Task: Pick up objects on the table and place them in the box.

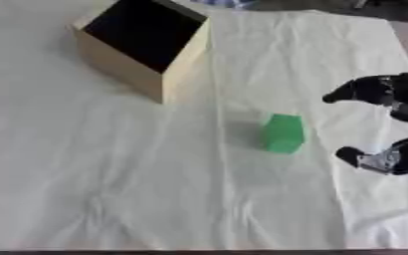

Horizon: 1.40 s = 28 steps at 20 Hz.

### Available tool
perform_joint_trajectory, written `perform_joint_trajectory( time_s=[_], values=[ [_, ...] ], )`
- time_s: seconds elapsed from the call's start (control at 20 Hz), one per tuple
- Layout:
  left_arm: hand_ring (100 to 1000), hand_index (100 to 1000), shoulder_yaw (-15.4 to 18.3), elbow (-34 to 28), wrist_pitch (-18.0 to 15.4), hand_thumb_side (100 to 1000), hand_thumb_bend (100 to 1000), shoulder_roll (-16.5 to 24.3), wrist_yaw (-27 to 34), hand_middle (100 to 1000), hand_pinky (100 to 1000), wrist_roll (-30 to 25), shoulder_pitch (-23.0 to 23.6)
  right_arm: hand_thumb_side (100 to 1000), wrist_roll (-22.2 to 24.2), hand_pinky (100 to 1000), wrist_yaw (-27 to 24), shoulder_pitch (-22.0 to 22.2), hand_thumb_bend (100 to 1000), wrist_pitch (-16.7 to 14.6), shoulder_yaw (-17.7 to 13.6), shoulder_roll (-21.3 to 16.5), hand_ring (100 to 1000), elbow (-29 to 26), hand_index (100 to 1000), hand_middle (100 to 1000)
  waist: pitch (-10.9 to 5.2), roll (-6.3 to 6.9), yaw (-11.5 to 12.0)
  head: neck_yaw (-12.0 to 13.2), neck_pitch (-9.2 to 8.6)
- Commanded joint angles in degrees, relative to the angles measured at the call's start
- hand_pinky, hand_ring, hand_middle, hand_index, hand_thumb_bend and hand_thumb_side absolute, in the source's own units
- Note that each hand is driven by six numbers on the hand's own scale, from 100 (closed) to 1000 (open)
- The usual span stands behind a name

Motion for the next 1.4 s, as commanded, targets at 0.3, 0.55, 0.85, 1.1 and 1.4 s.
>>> perform_joint_trajectory(
  time_s=[0.3,0.55,0.85,1.1,1.4],
  values=[
    [769,846,-0.15,-0.81,0.05,533,325,1.21,0.3,777,616,-0.56,-0.39,641,2.54,845,0.53,-4.21,323,7.31,1.88,1.58,880,-0.79,938,815,-1.12,0.2,0.53,0.26,-0.77],
    [769,846,-0.39,-0.81,0.16,535,323,1.08,0.5,777,615,-0.88,-0.38,657,5.29,848,1.83,-7.19,328,10.53,3.81,4.17,887,-0.79,938,823,-1.05,0.12,0.74,0.16,-0.61],
    [768,845,-0.48,-0.81,0.23,536,315,1.01,0.66,777,613,-1.1,-0.34,666,8.75,857,4.71,-8.99,368,13.21,4.99,6.57,904,-0.79,943,838,-0.72,0.04,1.16,-0.22,-0.57],
    [768,845,-0.65,-0.81,0.27,539,314,0.95,0.71,777,612,-1.38,-0.43,645,10.54,858,7.26,-9.52,393,14.1,5.1,7.9,908,-0.79,945,844,-0.37,-0.05,1.24,-0.31,-0.66],
    [768,842,-0.83,-0.81,0.38,544,308,0.84,0.75,775,610,-1.75,-0.5,644,11.72,862,9.75,-9.35,409,15.91,5.27,9.02,917,-0.79,946,852,0.24,-0.17,1.65,-0.6,-1.02]
  ],
)
